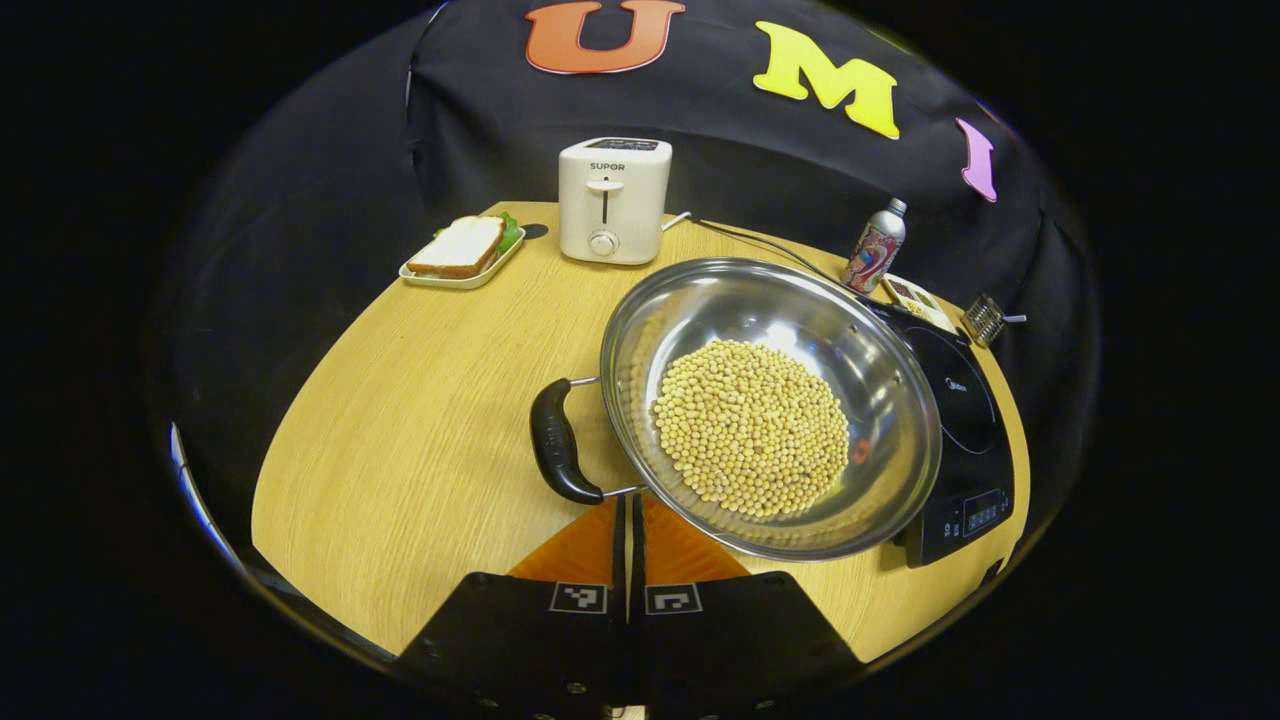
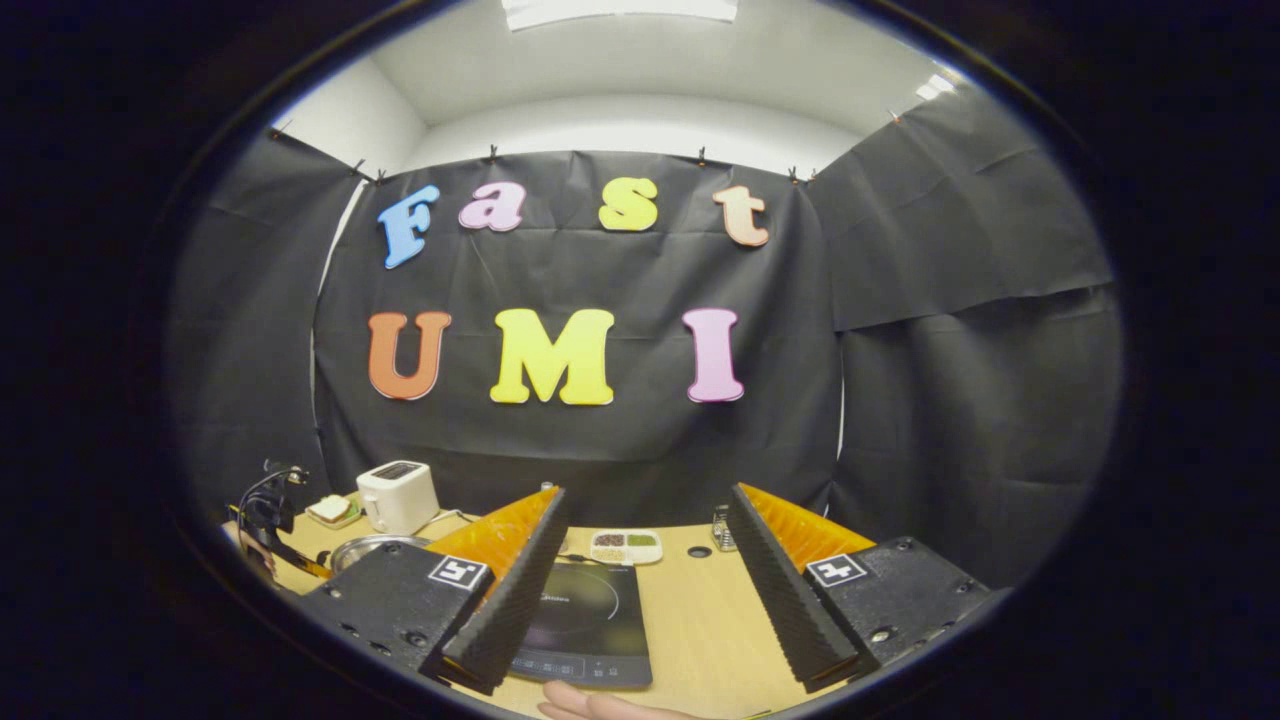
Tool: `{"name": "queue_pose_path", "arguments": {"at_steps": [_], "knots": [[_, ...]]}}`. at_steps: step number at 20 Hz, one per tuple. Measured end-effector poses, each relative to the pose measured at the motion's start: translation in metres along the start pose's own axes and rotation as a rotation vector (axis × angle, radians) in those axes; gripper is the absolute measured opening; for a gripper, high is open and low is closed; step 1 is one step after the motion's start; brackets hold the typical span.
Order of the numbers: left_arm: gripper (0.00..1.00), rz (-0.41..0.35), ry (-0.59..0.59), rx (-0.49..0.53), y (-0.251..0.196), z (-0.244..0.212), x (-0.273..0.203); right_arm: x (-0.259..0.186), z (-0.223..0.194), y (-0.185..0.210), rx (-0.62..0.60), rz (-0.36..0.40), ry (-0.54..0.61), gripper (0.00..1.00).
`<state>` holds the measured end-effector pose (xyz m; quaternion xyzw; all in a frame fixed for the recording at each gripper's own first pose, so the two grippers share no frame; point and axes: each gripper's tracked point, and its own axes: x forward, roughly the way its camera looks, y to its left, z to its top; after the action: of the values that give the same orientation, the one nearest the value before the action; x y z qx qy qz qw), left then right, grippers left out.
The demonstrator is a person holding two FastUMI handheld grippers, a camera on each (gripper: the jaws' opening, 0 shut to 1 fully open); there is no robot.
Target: First push the handle of the pot to place it horizontally, then grasp the pot with both hands and set it on the induction cooktop.
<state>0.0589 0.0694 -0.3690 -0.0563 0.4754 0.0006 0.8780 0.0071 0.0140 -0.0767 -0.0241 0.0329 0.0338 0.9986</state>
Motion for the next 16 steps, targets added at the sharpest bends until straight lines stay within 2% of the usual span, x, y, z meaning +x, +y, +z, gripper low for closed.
{"name": "queue_pose_path", "arguments": {"at_steps": [1,2,8,9,10,11,12,13,14,16], "knots": [[0.11,0.012,-0.003,0.011,0.004,0.004,0.003,0.001,0.000,0.001,-0.002,0.000,0.001,1.00],[0.00,0.024,-0.003,0.021,0.007,0.006,0.007,0.001,-0.001,0.002,-0.002,0.001,0.003,0.96],[0.00,0.068,0.012,0.035,0.022,0.018,0.022,0.006,-0.006,0.003,-0.006,0.003,0.012,0.96],[0.00,0.067,0.012,0.031,0.022,0.021,0.025,0.006,-0.006,0.004,-0.008,0.003,0.010,1.00],[0.00,0.067,0.012,0.028,0.023,0.026,0.027,0.006,-0.007,0.004,-0.009,0.001,0.012,0.96],[0.00,0.070,0.010,0.029,0.025,0.029,0.030,0.007,-0.008,0.004,-0.009,0.001,0.013,1.00],[0.00,0.075,0.007,0.028,0.026,0.032,0.032,0.007,-0.009,0.005,-0.010,0.003,0.015,0.96],[0.10,0.080,0.004,0.034,0.028,0.035,0.035,0.010,-0.011,0.006,-0.011,0.002,0.018,0.96],[0.00,0.086,0.000,0.040,0.029,0.039,0.037,0.011,-0.013,0.007,-0.013,0.002,0.021,0.96],[0.00,0.097,-0.003,0.051,0.030,0.043,0.041,0.014,-0.015,0.008,-0.016,0.001,0.028,0.96]]}}
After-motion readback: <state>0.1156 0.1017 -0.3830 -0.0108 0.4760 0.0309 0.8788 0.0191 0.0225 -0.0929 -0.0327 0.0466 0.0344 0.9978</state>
